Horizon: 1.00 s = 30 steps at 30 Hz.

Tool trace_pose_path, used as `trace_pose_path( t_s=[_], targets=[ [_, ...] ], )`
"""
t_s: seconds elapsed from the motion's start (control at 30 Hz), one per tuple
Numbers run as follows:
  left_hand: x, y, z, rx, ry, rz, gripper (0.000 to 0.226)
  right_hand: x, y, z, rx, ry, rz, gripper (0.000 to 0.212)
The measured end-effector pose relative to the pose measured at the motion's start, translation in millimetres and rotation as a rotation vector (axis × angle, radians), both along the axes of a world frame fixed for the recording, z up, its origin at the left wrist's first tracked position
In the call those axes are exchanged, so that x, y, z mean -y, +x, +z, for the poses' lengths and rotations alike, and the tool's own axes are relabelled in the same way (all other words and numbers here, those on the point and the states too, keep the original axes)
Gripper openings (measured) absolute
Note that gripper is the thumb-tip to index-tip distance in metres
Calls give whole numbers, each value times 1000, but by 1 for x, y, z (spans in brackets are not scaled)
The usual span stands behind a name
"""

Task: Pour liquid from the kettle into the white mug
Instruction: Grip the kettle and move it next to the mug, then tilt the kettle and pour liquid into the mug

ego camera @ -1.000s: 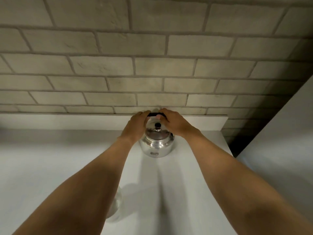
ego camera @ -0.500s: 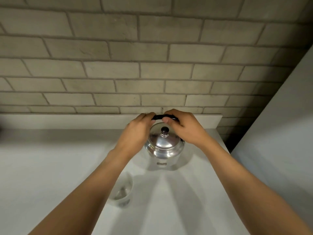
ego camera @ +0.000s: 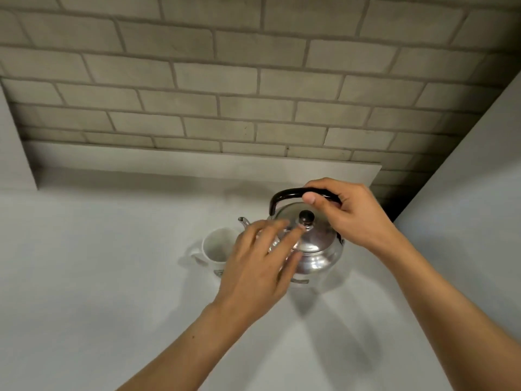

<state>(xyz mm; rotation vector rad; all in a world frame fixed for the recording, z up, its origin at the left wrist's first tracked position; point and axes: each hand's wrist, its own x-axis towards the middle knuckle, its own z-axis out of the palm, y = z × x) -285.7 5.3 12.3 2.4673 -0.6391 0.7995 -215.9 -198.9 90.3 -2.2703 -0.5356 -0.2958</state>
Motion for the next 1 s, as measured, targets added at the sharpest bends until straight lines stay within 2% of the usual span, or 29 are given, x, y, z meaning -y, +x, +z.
trace_pose_path(
  t_s=[0.17,0.4,1.0],
  targets=[
    [14,-23,-25,-245,53,41,55,4,-10,-2,5,-52,-19,17],
    [24,-19,-31,-495,-113,-38,73,-3,-16,-1,15,-111,22,18],
    [25,-13,-19,-597,-493,-32,74,-45,6,39,80,-398,117,26]
  ],
)
